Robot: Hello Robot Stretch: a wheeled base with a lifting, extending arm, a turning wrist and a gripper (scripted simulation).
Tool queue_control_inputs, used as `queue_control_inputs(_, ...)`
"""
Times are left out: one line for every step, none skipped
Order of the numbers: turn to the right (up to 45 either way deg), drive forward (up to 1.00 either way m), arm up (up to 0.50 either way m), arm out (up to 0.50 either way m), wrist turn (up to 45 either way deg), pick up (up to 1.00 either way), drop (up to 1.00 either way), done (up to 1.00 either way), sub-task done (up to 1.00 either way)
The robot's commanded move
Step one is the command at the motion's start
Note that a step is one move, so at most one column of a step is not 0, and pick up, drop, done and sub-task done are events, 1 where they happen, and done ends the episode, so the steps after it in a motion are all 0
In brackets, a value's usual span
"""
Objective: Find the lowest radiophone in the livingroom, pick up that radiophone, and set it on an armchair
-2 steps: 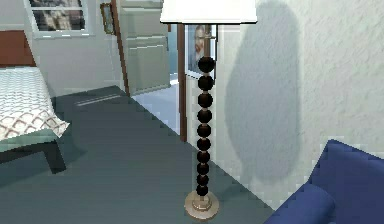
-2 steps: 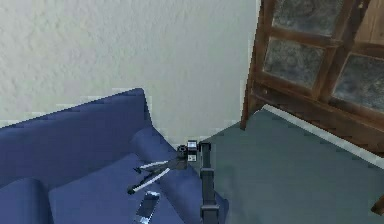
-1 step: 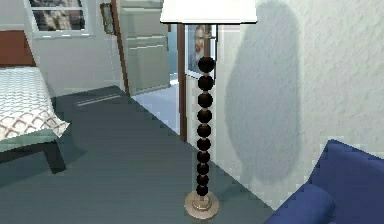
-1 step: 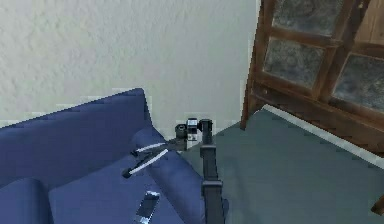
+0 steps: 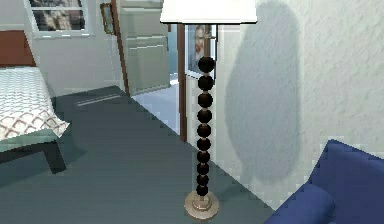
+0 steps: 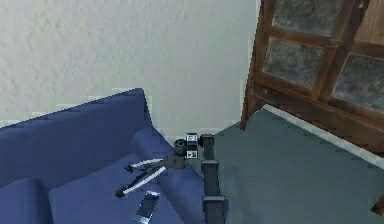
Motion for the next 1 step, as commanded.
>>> queue_control_inputs(0.0,0.00,0.00,0.00,0.0,0.00,0.00,1.00,0.00)
